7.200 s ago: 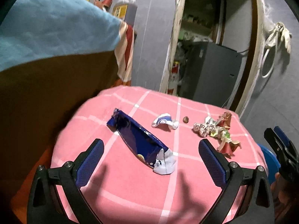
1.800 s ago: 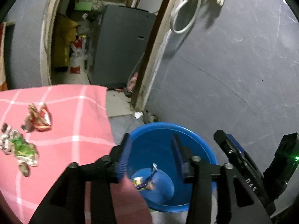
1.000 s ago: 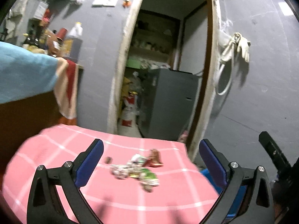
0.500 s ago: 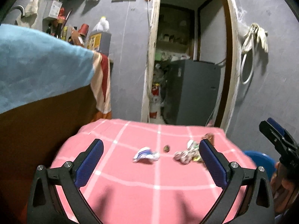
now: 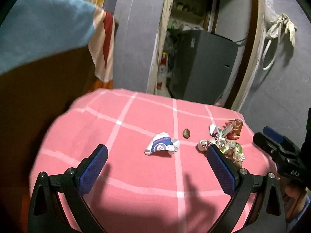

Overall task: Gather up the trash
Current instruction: 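Return both tools over the table toward the remaining wrappers, then grasp the white-blue wrapper with the left tool while the right tool grasps the green wrapper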

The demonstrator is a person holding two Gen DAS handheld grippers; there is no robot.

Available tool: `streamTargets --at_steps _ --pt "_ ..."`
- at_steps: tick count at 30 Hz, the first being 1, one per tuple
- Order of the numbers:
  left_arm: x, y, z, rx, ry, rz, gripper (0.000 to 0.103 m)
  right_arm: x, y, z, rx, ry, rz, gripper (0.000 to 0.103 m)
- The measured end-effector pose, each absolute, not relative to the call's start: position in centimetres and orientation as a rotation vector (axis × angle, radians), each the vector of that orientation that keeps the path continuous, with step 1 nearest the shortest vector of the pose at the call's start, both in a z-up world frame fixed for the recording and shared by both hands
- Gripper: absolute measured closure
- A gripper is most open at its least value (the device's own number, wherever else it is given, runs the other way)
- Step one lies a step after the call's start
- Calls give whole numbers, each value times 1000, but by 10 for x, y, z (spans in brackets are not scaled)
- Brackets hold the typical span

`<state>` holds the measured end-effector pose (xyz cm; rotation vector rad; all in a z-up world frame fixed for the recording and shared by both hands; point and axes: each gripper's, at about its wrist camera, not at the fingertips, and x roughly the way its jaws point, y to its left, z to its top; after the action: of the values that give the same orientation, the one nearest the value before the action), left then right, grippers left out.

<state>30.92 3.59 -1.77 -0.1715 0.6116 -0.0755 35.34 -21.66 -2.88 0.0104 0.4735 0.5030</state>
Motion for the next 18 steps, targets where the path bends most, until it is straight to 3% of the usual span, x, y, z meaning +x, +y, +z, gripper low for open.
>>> streamTargets --at_steps 2,5,7,12,18 --pt "319 37 -21 -195 647 -89 7 358 -213 -31 4 514 511 2" --pt "333 37 -26 -219 703 -113 20 365 -205 -39 -27 588 534 17" --pt "341 36 -30 -228 737 -127 31 369 -198 -43 -63 639 551 21" --pt "354 35 -35 -250 782 -161 46 375 -192 -50 -92 700 572 32" --pt "362 35 -38 -265 807 -181 69 382 -194 -56 -65 758 596 64"
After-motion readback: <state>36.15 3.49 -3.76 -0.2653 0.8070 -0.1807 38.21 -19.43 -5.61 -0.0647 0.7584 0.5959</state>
